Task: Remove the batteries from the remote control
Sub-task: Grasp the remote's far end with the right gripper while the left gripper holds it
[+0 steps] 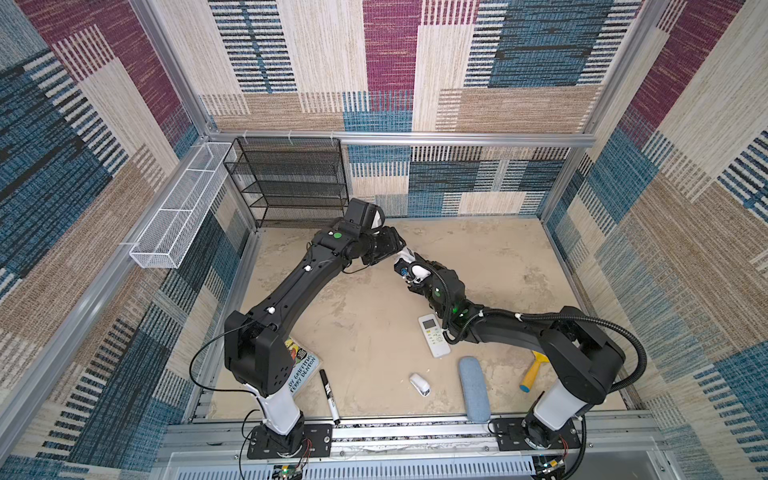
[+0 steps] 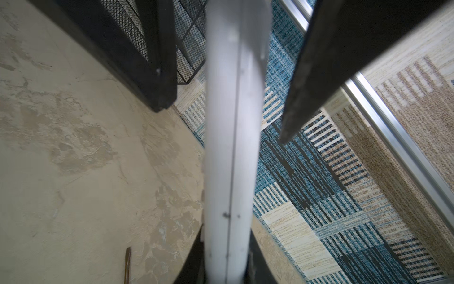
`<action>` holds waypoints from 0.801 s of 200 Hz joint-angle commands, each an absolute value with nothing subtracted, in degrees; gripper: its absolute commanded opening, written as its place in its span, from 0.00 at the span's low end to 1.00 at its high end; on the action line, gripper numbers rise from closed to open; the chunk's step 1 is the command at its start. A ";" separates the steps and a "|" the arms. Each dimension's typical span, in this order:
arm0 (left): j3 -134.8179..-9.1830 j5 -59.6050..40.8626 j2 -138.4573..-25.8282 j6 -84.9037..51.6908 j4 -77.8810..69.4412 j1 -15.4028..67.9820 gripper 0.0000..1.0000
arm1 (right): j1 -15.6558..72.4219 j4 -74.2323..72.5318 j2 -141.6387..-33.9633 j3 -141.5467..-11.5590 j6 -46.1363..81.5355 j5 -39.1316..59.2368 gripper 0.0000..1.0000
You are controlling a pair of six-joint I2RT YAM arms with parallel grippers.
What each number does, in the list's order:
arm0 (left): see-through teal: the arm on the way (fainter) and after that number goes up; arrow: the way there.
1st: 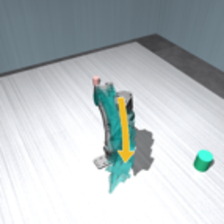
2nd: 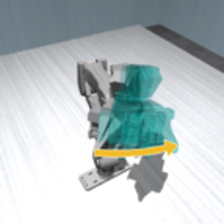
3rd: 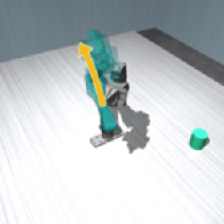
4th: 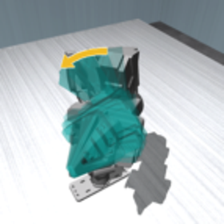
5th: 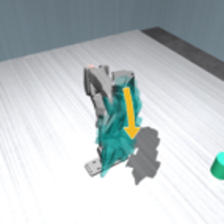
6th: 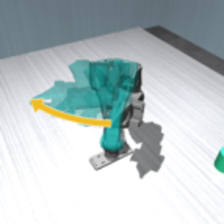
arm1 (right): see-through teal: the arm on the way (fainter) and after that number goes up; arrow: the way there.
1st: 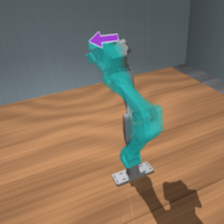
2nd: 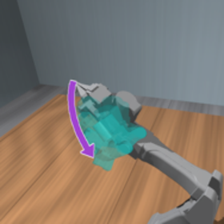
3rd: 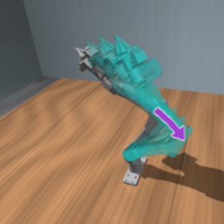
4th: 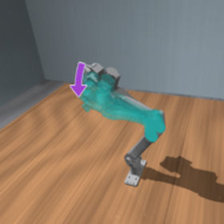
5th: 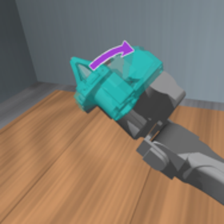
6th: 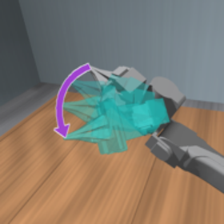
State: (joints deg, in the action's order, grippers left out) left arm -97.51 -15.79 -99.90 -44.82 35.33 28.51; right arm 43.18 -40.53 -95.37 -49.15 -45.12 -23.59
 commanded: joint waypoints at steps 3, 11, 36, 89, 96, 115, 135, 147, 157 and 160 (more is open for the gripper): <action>-98.35 -16.87 -100.33 -45.35 33.61 28.48 0.59 | 43.41 -44.48 -96.06 -49.57 -47.48 -25.39 0.12; -98.35 -16.88 -100.39 -45.23 33.48 28.48 0.57 | 43.51 -44.80 -96.28 -49.53 -47.84 -25.48 0.12; -98.17 -16.88 -100.63 -45.41 33.16 28.48 0.51 | 43.70 -45.62 -96.50 -49.40 -48.38 -25.74 0.12; -97.47 -17.05 -100.94 -45.79 32.31 28.48 0.35 | 44.21 -46.73 -96.39 -49.57 -48.95 -25.84 0.12; -97.39 -17.05 -100.83 -45.70 32.30 28.43 0.33 | 44.22 -46.76 -96.46 -49.57 -49.12 -25.88 0.12; -97.07 -16.96 -100.55 -45.62 32.25 28.37 0.28 | 44.34 -47.01 -96.67 -49.66 -49.47 -25.97 0.14; -96.31 -16.88 -100.15 -45.67 31.48 28.39 0.21 | 44.32 -47.48 -96.68 -49.66 -49.49 -26.10 0.19; -95.34 -17.04 -99.63 -45.94 30.24 28.31 0.17 | 44.38 -47.55 -96.51 -49.74 -49.25 -26.08 0.22; -94.56 -17.20 -99.24 -46.22 29.32 28.21 0.14 | 44.38 -47.47 -96.18 -49.75 -48.76 -26.10 0.24; -94.45 -17.29 -99.15 -46.25 29.15 28.15 0.13 | 44.38 -47.46 -96.07 -49.75 -48.66 -26.03 0.25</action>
